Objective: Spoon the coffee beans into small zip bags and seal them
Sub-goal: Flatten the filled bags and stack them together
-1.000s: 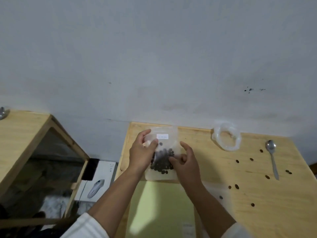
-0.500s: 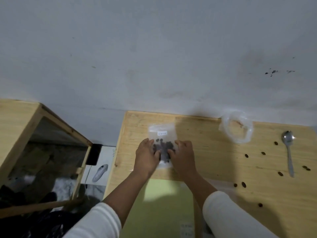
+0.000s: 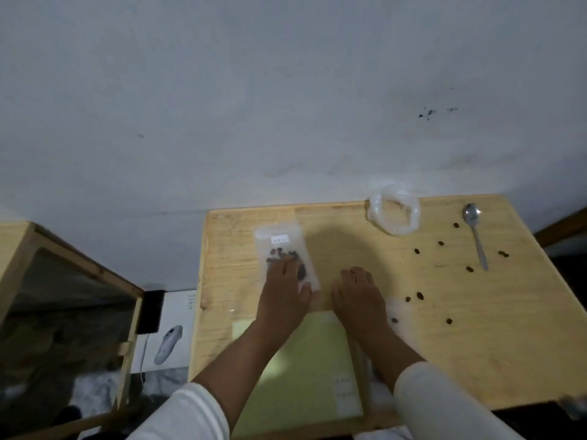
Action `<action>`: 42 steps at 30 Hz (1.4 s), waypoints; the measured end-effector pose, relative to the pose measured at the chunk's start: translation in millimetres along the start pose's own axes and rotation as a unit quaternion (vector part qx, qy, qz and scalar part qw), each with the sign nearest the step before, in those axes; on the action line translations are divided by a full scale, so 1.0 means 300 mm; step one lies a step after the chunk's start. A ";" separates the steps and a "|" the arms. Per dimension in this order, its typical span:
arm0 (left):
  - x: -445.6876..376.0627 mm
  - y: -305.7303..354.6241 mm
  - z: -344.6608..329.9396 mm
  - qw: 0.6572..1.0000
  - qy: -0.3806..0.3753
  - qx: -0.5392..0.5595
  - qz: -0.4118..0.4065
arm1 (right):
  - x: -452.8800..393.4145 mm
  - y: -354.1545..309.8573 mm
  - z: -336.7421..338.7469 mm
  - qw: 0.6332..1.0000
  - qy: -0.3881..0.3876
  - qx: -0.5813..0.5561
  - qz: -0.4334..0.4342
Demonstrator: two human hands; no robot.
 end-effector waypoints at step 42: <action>0.407 0.110 0.119 0.908 0.077 0.406 0.063 | 0.421 0.165 0.007 0.927 -0.053 -0.352 -0.121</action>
Point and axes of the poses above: each hand's wrist, its own x-axis away from the middle knuckle, its own z-axis out of the back of the hand, y = z × x, the point moved 3 cm from there along -x, towards the middle knuckle, and after that the axes turned 15 degrees about -z, right-handed, at the moved point
